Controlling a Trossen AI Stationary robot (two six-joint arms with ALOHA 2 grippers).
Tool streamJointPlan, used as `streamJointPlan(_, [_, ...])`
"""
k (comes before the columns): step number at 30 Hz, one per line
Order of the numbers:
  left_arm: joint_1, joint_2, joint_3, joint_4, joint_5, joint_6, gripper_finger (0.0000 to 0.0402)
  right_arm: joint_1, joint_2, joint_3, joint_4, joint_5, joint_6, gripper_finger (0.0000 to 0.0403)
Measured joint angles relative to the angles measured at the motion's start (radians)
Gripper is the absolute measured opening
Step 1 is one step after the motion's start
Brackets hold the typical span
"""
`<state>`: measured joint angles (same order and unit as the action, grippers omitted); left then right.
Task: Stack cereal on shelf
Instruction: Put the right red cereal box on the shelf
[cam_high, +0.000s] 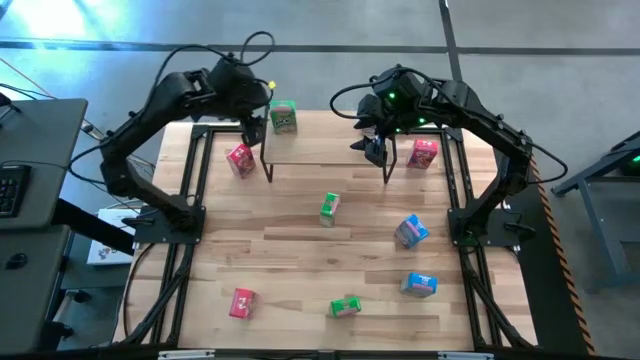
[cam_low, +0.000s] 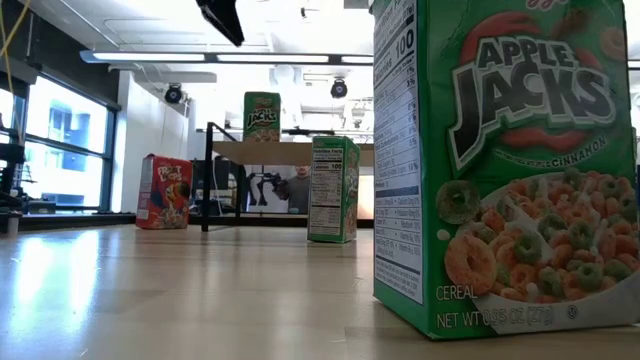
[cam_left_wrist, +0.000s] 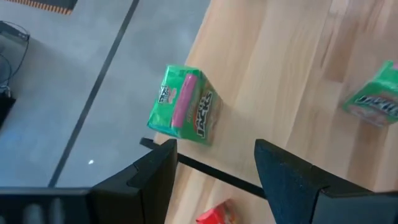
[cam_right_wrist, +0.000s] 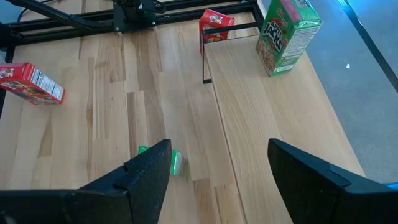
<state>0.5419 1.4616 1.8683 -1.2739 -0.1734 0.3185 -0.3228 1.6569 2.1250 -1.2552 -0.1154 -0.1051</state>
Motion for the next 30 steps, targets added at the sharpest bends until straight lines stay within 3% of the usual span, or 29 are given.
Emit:
streamJointPlan(11, [0.000, -0.067, -0.007, -0.073, 0.008, -0.157, 0.0207, 0.000, 0.000, 0.000, 0.004, 0.000, 0.003, 0.0259])
streamJointPlan(17, [0.000, -0.074, -0.008, -0.118, 0.008, -0.225, 0.0207, 0.003, 0.000, 0.000, 0.004, -0.001, 0.106, 0.0259])
streamJointPlan(30, [-0.053, -0.085, -0.008, -0.148, 0.008, -0.289, 0.0207, 0.003, 0.000, 0.000, -0.035, 0.009, 0.038, 0.0259])
